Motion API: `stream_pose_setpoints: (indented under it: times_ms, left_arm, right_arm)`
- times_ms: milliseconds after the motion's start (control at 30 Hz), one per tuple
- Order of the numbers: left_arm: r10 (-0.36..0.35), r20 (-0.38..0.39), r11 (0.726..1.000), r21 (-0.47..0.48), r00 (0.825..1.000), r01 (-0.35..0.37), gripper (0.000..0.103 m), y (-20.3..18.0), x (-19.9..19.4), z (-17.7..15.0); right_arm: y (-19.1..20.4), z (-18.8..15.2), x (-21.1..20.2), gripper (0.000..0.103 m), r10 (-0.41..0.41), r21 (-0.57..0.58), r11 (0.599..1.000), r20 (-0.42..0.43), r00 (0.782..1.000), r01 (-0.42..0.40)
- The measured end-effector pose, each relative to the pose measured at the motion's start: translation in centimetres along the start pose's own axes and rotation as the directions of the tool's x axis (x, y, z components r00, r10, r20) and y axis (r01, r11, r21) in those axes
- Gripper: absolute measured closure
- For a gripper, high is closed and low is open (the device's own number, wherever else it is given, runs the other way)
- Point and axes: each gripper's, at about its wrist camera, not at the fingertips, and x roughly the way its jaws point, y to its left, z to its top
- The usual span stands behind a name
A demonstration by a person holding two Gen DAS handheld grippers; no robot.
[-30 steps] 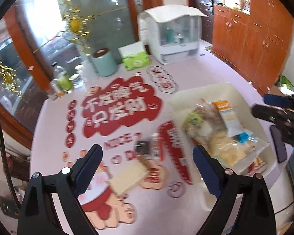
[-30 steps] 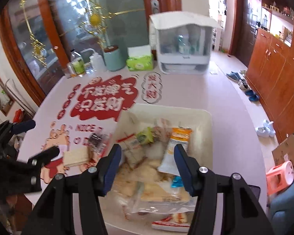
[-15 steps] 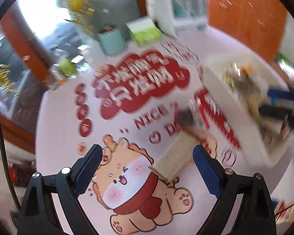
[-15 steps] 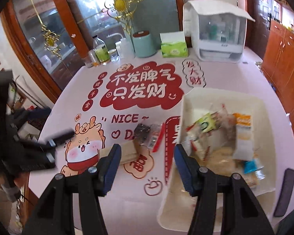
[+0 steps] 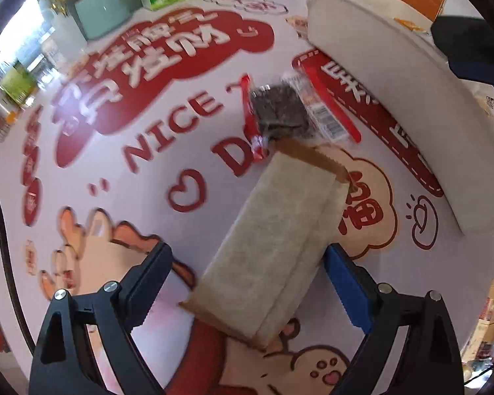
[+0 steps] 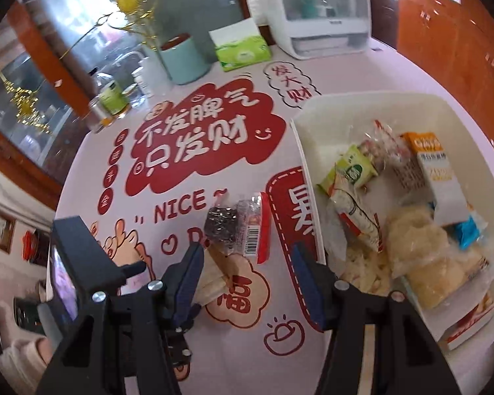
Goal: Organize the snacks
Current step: 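Move both open tools back toward the brown wafer and chocolate pack, then grasp the brown wafer with the left tool while the right grasps the chocolate pack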
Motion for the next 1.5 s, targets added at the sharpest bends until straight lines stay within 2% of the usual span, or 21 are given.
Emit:
stream_pose_setpoints:
  times_ms: [167,200,267,300,433,700,833,1033,1100,1200,1333,1467,1500]
  left_arm:
    - [-0.004,0.047,1.0,0.016,0.999,0.003,0.007,-0.3,0.1,-0.2]
    - [-0.004,0.054,1.0,0.017,0.999,0.003,0.01,-0.3,0.1,-0.2]
    - [-0.007,0.085,1.0,0.019,0.996,0.005,0.028,-0.1,-0.5,-0.5]
    - [-0.003,0.095,1.0,0.019,0.995,0.001,0.04,0.1,-0.8,-0.6]
    - [0.002,0.094,1.0,-0.025,0.996,0.001,0.047,1.7,-1.6,-1.4]
    - [-0.004,0.079,0.987,-0.163,0.997,0.017,0.048,5.8,-2.9,-3.9]
    - [0.011,0.101,0.974,-0.227,0.995,0.012,0.048,7.6,-4.2,-4.8]
    - [0.036,0.134,0.965,-0.261,0.99,0.0,0.048,8.8,-6.0,-5.1]
    - [0.039,0.138,0.961,-0.275,0.99,0.001,0.048,9.0,-6.3,-5.2]
    - [0.045,0.14,0.957,-0.29,0.989,-0.002,0.048,9.3,-6.8,-5.5]
    - [0.058,0.142,0.952,-0.306,0.988,-0.012,0.048,9.6,-7.3,-5.8]
    - [0.07,0.143,0.947,-0.321,0.987,-0.021,0.048,9.8,-7.7,-6.0]
    - [0.073,0.143,0.946,-0.322,0.987,-0.023,0.048,9.8,-7.7,-6.0]
  right_arm:
    - [0.2,0.0,0.9,0.047,-0.024,0.017,1.0,-0.008,1.0,0.025]
    - [0.4,0.1,1.1,0.047,-0.028,0.018,0.999,-0.01,1.0,0.028]
    - [0.9,0.3,1.4,0.047,-0.03,0.019,0.999,-0.009,1.0,0.03]
    - [1.1,0.4,1.6,0.047,-0.031,0.016,0.999,-0.009,0.999,0.031]
    - [2.7,0.9,2.6,0.047,-0.035,-0.014,0.999,-0.016,0.999,0.035]
    - [5.1,1.8,6.9,0.047,-0.032,-0.022,0.999,-0.068,0.997,0.031]
    - [4.4,2.4,9.9,0.046,-0.047,0.06,0.997,-0.09,0.995,0.052]
    - [2.8,3.4,13.3,0.032,-0.109,0.187,0.974,-0.09,0.99,0.125]
    - [3.4,3.7,13.6,0.028,-0.145,0.171,0.973,-0.061,0.988,0.154]
    - [4.5,3.8,14.4,0.024,-0.179,0.126,0.975,-0.06,0.982,0.185]
    - [6.2,3.3,15.2,0.023,-0.273,0.025,0.961,-0.061,0.96,0.275]
    - [6.8,2.5,15.1,0.025,-0.289,-0.001,0.957,-0.024,0.957,0.289]
    - [6.8,2.4,15.1,0.032,-0.286,-0.003,0.958,-0.021,0.958,0.286]
